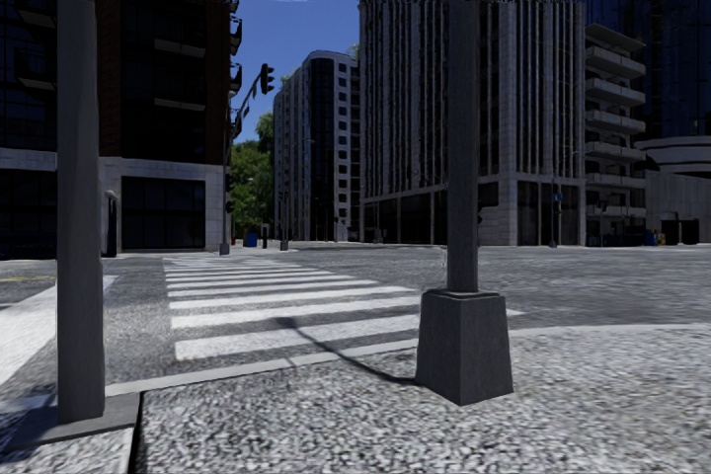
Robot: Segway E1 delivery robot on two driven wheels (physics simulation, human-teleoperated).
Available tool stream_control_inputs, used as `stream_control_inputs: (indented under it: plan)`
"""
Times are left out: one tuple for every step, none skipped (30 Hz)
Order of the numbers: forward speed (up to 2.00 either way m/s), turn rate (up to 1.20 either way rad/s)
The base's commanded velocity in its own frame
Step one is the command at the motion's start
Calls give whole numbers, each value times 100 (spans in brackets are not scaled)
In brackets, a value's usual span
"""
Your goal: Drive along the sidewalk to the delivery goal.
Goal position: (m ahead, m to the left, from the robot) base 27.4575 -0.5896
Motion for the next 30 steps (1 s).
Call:
stream_control_inputs:
  plan:
    - [177, 62]
    - [177, 62]
    - [177, 62]
    - [177, 60]
    - [177, 58]
    - [177, 58]
    - [177, 58]
    - [177, 58]
    - [178, 58]
    - [178, 58]
    - [179, 58]
    - [180, 58]
    - [181, 58]
    - [181, 58]
    - [181, 58]
    - [182, 53]
    - [182, 35]
    - [182, 16]
    - [182, 8]
    - [182, 6]
    - [182, 5]
    - [182, 3]
    - [182, 0]
    - [182, 0]
    - [182, 0]
    - [182, 0]
    - [182, 0]
    - [182, 0]
    - [182, 0]
    - [182, 0]
